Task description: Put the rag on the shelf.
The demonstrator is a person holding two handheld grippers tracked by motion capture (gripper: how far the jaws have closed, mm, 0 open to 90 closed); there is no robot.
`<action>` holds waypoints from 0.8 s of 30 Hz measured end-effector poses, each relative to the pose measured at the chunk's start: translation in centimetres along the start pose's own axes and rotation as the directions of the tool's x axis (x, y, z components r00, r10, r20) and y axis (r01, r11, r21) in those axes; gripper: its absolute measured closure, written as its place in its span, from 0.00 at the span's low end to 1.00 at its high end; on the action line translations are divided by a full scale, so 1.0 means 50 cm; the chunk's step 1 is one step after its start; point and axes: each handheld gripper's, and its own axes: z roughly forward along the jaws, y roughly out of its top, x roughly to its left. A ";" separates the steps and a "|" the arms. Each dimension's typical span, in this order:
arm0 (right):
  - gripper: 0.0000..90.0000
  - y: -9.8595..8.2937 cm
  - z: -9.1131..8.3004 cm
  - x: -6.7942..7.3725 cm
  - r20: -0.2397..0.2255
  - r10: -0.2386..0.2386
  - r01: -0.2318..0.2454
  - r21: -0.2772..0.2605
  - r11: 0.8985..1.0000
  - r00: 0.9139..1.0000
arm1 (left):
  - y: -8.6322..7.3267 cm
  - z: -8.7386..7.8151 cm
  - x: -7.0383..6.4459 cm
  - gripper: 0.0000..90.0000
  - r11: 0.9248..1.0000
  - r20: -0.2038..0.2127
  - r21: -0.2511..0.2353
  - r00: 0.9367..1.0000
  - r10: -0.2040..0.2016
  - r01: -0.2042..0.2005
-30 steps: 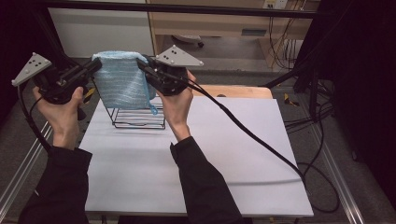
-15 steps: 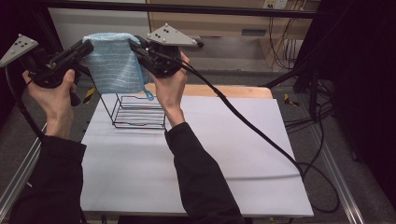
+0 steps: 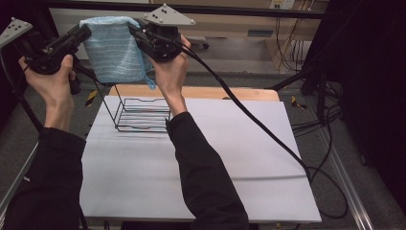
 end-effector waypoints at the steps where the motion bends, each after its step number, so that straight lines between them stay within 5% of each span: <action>1: 0.88 0.006 0.005 -0.002 0.002 -0.004 0.004 0.002 1.000 1.000 | 0.003 0.002 0.002 0.91 1.000 -0.002 0.000 1.000 0.000 0.000; 10: 0.87 0.035 0.041 -0.020 0.019 -0.029 0.029 0.010 1.000 0.999 | 0.018 0.036 0.026 0.91 0.999 -0.006 -0.020 1.000 -0.029 0.029; 13: 0.87 0.037 0.051 -0.030 0.025 -0.023 0.022 0.007 1.000 0.999 | 0.021 0.047 0.029 0.91 1.000 -0.013 -0.020 1.000 -0.010 0.010; 24: 0.87 -0.005 0.077 -0.050 0.042 -0.009 0.007 0.050 0.999 0.999 | -0.004 0.082 0.046 0.91 1.000 -0.034 0.016 0.999 -0.015 0.015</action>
